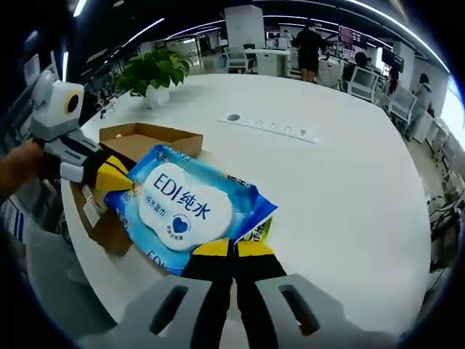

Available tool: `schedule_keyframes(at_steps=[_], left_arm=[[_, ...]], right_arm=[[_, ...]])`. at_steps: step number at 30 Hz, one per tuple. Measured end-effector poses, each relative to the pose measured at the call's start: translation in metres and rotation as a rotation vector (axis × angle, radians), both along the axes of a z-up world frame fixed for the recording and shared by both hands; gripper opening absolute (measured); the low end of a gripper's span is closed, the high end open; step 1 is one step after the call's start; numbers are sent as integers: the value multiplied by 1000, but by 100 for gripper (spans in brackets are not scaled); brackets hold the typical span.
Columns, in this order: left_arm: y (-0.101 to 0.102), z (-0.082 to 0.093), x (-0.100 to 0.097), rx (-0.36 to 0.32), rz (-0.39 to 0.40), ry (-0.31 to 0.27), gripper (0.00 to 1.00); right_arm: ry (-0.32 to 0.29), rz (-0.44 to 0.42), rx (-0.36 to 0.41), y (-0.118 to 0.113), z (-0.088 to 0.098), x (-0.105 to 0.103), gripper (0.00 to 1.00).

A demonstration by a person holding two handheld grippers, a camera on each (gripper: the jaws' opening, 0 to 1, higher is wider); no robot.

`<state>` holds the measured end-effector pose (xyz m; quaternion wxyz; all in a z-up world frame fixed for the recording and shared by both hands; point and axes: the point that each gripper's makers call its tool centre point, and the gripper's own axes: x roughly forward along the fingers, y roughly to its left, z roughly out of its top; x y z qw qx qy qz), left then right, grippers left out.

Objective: Operate the shoe box by opening the lid, removing the specified soft item, and placing it in the target area until the item is outside and the box remains undamaged.

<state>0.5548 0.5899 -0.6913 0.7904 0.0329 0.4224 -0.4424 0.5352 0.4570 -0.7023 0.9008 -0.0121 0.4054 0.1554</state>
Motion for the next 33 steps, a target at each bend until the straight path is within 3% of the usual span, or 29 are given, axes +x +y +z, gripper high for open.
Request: schedule_keyframes(at_steps=[18, 33], left_arm=[[-8, -33, 7, 92, -52, 6, 0], [-14, -52, 10, 206, -135, -39, 0]], right_arm=[[35, 52, -45, -8, -34, 16, 0], [73, 63, -49, -13, -60, 23, 0]])
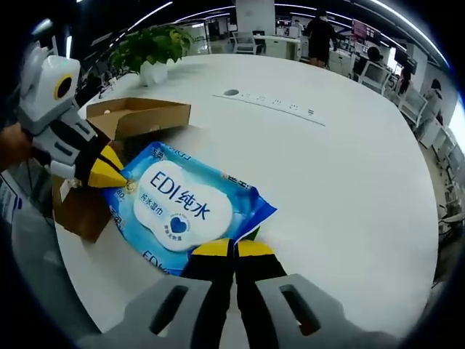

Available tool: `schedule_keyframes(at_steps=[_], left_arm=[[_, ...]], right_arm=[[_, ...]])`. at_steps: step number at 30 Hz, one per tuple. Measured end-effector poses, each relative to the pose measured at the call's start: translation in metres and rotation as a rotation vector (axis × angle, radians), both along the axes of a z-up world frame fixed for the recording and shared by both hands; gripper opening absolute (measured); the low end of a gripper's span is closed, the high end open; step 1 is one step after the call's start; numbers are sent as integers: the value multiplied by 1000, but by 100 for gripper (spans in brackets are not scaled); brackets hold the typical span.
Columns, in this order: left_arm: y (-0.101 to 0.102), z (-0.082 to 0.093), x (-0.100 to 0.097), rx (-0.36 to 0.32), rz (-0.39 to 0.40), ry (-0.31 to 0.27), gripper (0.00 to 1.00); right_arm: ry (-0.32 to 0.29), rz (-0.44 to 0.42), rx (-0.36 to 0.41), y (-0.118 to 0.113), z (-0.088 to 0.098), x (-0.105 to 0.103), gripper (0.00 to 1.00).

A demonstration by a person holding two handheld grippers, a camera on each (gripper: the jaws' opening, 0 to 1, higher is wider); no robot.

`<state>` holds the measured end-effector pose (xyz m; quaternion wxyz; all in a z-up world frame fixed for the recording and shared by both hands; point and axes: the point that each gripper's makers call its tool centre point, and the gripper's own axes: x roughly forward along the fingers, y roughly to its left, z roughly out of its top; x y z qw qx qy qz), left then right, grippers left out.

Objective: Operate the shoe box by opening the lid, removing the specified soft item, and placing it in the target area until the item is outside and the box remains undamaged.

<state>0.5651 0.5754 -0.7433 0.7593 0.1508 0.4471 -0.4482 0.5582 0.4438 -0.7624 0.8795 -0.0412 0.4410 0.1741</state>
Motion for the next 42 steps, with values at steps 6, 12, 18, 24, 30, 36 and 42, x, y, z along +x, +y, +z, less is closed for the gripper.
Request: schedule_keyframes(at_steps=[6, 12, 18, 24, 30, 36, 42], left_arm=[[-2, -5, 2, 50, -47, -33, 0], [0, -7, 3, 79, -66, -47, 0], [0, -11, 2, 103, -90, -61, 0], [0, -12, 3, 115, -105, -73, 0], [2, -13, 1, 128, -116, -77, 0], [4, -11, 1, 140, -129, -93, 2], [10, -1, 1, 119, -116, -95, 2]], right_arm=[[7, -2, 4, -1, -6, 1, 0], [10, -1, 12, 1, -11, 1, 0], [15, 6, 8, 2, -16, 0, 0], [8, 9, 5, 1, -16, 2, 0], [7, 11, 7, 1, -17, 2, 0], [-7, 18, -6, -1, -15, 2, 2], [-16, 17, -22, -4, -12, 1, 7]])
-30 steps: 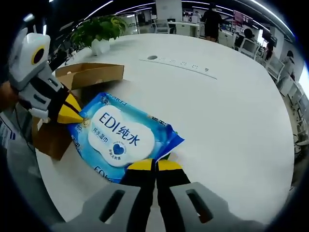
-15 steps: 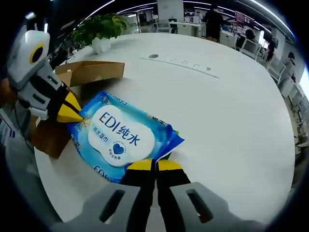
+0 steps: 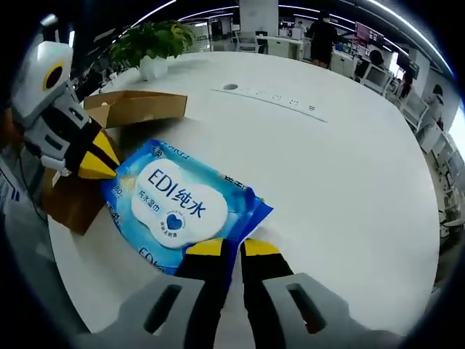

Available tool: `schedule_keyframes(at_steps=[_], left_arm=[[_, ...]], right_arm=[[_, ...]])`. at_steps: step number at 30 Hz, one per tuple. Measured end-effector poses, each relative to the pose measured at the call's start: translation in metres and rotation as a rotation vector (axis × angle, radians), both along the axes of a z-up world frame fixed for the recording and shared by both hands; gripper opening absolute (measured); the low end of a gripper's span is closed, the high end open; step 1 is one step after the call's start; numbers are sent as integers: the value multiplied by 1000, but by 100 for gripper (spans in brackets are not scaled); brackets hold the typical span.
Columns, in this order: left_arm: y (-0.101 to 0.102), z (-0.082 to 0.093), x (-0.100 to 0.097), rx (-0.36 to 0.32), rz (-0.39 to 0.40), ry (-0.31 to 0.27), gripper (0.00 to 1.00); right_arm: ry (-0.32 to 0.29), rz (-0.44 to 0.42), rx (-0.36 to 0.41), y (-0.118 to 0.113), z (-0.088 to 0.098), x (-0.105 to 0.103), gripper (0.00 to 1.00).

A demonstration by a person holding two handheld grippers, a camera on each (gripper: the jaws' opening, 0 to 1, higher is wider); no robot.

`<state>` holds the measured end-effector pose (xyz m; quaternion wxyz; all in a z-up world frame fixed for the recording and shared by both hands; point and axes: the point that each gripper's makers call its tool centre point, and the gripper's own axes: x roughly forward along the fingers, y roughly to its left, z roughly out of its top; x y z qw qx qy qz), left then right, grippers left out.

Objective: Operate the shoe box by opening the lid, removing the specified soft item, and placing it in the target area until the item is outside and the box remains undamaged.

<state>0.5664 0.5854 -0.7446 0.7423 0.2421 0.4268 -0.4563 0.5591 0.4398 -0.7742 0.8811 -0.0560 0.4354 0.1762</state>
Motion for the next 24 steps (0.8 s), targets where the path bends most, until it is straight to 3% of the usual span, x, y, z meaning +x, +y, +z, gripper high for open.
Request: schedule_keyframes(at_steps=[15, 24], left_arm=[[5, 25, -7, -89, 29, -3, 13], [24, 32, -11, -96, 43, -14, 16]], right_arm=[[-37, 37, -49, -3, 21, -14, 12], [-64, 62, -71, 3, 39, -23, 16]])
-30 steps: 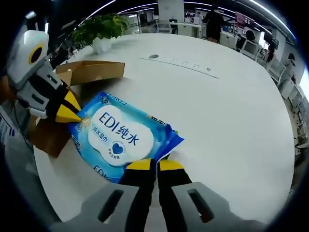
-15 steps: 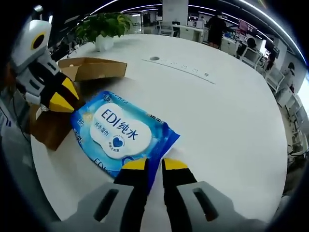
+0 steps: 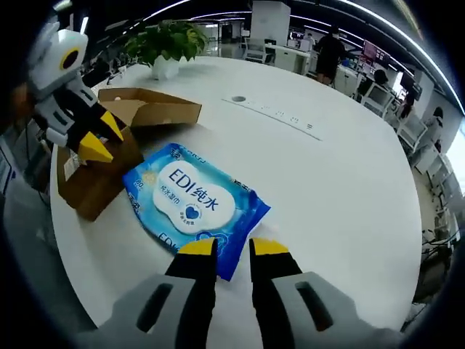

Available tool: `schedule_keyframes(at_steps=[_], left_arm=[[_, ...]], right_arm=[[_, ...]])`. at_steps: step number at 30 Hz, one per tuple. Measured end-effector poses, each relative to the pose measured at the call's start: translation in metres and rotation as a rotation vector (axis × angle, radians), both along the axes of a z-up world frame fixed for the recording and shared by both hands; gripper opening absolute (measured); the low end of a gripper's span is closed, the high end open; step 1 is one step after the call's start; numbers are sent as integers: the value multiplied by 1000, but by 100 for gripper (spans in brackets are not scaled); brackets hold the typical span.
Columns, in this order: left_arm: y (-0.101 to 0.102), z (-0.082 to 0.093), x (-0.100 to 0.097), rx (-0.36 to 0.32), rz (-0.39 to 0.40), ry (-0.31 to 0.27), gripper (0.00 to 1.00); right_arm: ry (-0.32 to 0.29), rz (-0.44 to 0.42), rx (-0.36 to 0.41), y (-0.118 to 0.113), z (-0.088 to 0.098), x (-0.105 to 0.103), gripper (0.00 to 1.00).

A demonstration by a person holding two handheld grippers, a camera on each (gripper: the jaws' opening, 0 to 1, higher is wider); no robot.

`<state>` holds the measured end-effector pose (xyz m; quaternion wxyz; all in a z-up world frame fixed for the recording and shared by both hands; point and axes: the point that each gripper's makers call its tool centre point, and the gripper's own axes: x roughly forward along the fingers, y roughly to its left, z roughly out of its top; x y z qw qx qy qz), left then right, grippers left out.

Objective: Operate the shoe box by opening the lid, removing the specified soft item, and placing it in the target area until the item is outside and the box remains undamaged.

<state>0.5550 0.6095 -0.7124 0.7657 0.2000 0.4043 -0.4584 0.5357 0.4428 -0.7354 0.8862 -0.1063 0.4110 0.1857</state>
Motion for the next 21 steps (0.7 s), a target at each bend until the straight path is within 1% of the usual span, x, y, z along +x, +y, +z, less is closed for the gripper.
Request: schedule_keyframes(at_steps=[8, 15, 20, 21], left_arm=[[20, 14, 1, -27, 22, -6, 16], [40, 21, 4, -39, 44, -20, 17], [57, 21, 6, -33, 60, -25, 17], [60, 20, 7, -31, 62, -27, 17]], right_arm=[[-22, 35, -9, 14, 14, -6, 18], [-35, 71, -15, 31, 24, -10, 19], [-45, 97, -10, 46, 30, -12, 20], [-49, 109, -8, 52, 32, -12, 20]])
